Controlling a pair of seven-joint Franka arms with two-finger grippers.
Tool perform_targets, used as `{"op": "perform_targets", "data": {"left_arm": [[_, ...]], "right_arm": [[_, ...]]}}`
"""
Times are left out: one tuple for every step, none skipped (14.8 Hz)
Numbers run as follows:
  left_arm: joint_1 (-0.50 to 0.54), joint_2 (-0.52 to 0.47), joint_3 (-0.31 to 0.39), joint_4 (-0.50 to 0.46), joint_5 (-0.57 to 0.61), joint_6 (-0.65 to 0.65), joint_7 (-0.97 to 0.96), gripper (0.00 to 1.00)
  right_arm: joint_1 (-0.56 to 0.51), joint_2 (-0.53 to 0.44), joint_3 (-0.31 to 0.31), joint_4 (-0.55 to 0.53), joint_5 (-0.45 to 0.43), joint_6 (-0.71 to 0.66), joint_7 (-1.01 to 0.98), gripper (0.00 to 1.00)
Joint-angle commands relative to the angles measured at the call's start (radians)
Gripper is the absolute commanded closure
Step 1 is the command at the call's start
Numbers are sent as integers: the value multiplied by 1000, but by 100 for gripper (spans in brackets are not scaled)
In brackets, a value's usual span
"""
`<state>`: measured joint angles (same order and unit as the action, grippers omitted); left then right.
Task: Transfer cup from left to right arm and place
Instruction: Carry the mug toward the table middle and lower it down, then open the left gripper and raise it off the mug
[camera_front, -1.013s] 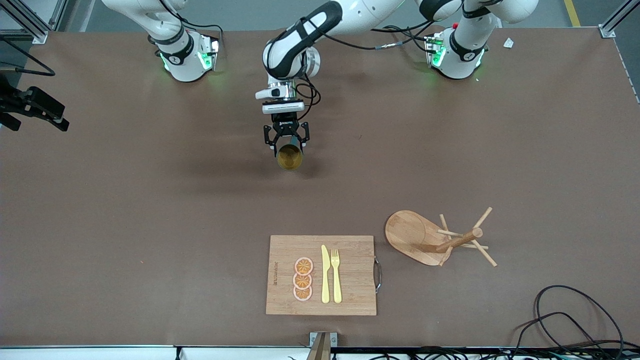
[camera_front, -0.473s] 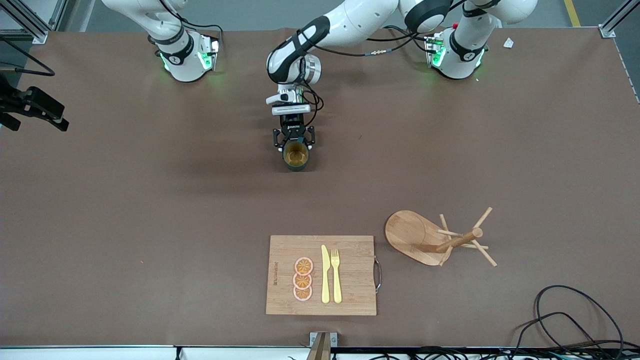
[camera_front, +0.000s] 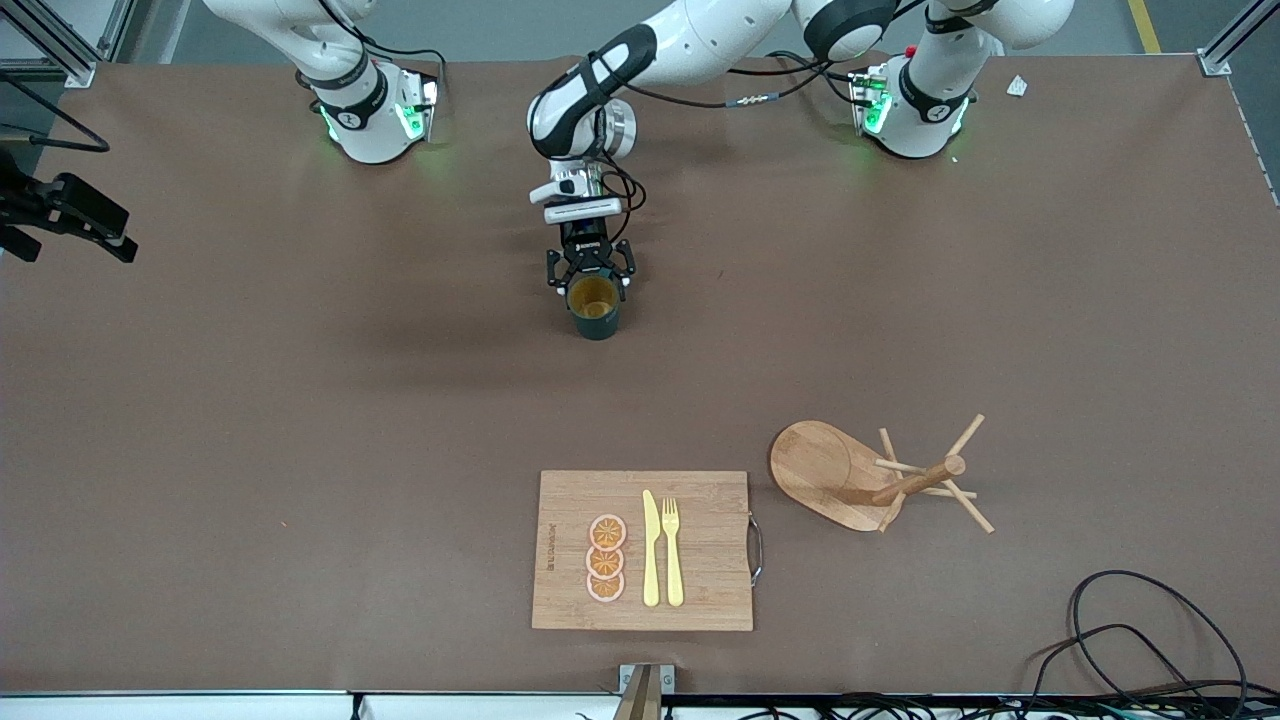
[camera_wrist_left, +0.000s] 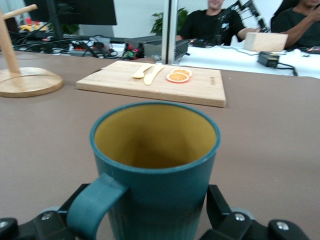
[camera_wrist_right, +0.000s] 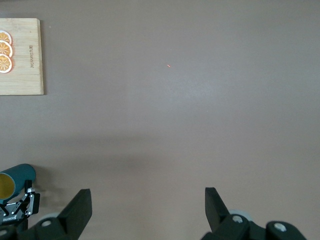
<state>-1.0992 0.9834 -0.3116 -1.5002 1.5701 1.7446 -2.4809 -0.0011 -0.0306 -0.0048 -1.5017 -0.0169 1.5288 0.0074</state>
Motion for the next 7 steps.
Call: {"op": "perform_targets", "data": {"left_arm": [[-8, -67, 2, -3, -102, -13, 59, 0], [-8, -87, -6, -2, -132, -13, 65, 0], [-5, -104, -12, -2, -162, -13, 79, 0], [-4, -127, -14, -3, -195, -13, 101, 0], [-2, -147, -14, -3, -229, -13, 123, 0], [2, -172, -15, -3, -266, -11, 160, 0], [5, -205, -15, -3, -312, -10, 206, 0]], "right_arm": [[-2, -19, -1, -11, 6, -7, -12, 0], [-2, -19, -1, -9, 6, -9, -12, 0], [1, -19, -1, -9, 6, -9, -12, 0], [1, -19, 0, -11, 6, -12, -12, 0], [1, -19, 0, -9, 6, -15, -10, 0], [3, -19, 0, -9, 6, -15, -10, 0], [3, -19, 0, -9, 6, -15, -10, 0]]}}
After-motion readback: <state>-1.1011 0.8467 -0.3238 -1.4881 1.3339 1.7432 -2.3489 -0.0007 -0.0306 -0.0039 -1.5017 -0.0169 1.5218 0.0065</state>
